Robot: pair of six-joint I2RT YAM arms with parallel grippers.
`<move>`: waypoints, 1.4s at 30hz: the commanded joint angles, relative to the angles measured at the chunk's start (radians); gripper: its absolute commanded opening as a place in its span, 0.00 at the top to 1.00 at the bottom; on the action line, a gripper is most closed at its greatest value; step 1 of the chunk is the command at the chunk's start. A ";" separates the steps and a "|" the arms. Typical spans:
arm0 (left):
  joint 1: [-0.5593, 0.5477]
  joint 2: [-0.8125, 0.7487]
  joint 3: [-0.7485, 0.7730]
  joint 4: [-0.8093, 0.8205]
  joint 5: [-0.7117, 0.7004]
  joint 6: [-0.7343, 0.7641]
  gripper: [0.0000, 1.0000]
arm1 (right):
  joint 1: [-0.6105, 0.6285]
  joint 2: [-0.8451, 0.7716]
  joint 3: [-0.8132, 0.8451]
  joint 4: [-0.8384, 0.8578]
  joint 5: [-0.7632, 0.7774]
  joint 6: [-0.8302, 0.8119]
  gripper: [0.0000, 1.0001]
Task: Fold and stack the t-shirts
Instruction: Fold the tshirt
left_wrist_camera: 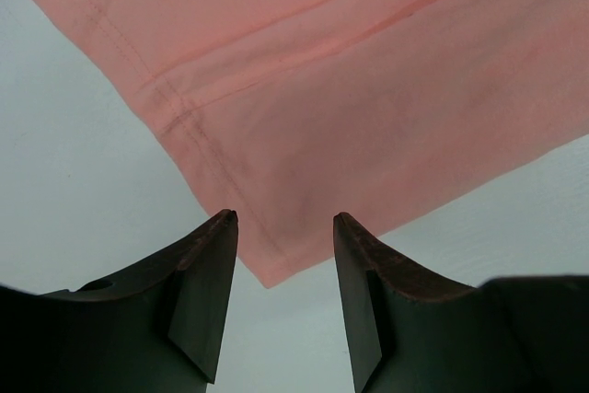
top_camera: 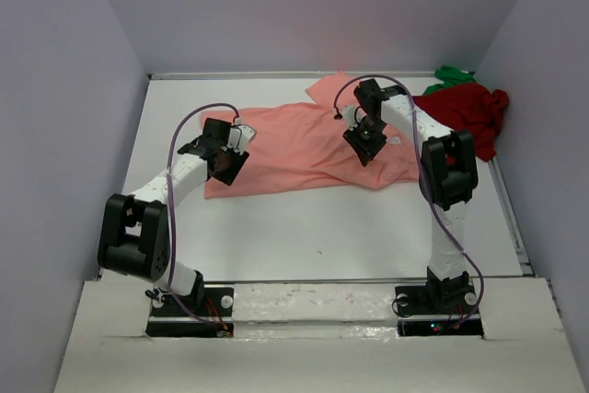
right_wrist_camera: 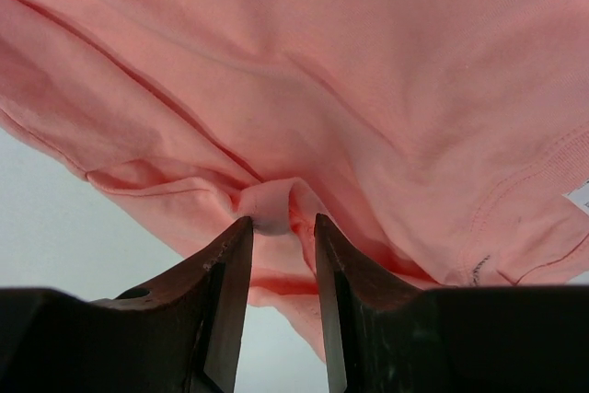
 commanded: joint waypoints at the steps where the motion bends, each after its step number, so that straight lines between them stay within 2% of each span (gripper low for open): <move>1: -0.004 0.001 -0.014 0.005 -0.006 0.008 0.43 | 0.008 -0.009 0.012 0.015 0.003 -0.008 0.61; 17: -0.008 0.007 -0.012 0.005 -0.005 0.010 0.43 | 0.008 -0.020 -0.017 0.015 -0.023 -0.004 0.64; 20: -0.008 0.006 -0.011 0.005 -0.009 0.012 0.43 | 0.008 -0.017 -0.019 0.013 -0.027 -0.004 0.76; 21: -0.008 0.007 -0.011 0.005 -0.009 0.012 0.43 | 0.008 -0.017 -0.020 0.013 -0.026 -0.004 0.85; 24: -0.010 0.010 -0.011 0.006 -0.009 0.010 0.43 | 0.008 -0.017 -0.019 0.012 -0.021 -0.004 1.00; 34: -0.010 0.009 -0.011 0.005 -0.008 0.009 0.43 | 0.008 -0.026 0.012 -0.001 -0.004 -0.007 1.00; 42: -0.012 0.007 -0.009 0.003 -0.009 0.009 0.43 | 0.008 -0.043 0.102 -0.010 0.029 -0.013 1.00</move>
